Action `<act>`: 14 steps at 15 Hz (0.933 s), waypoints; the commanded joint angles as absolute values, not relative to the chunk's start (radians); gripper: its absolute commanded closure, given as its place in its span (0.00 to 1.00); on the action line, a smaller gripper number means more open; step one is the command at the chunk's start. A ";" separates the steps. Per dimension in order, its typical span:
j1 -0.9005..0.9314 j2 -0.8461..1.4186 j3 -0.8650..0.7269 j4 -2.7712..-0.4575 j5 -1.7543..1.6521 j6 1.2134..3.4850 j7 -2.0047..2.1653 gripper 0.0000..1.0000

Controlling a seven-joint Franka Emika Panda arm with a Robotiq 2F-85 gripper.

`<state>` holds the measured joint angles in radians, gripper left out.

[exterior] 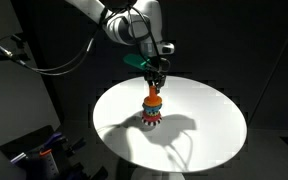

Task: Move the rod to the let and then put the colorless ring around the orange rod

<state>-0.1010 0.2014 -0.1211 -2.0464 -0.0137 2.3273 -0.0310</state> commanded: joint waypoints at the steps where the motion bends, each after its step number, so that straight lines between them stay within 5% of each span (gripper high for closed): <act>1: -0.085 0.146 -0.107 -2.072 -0.043 2.299 -0.013 0.80; 14: 0.008 0.137 -0.041 -2.088 -0.128 2.332 0.048 0.80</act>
<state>-0.0018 0.1698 -0.0537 -2.0720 -0.1006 2.3237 0.0199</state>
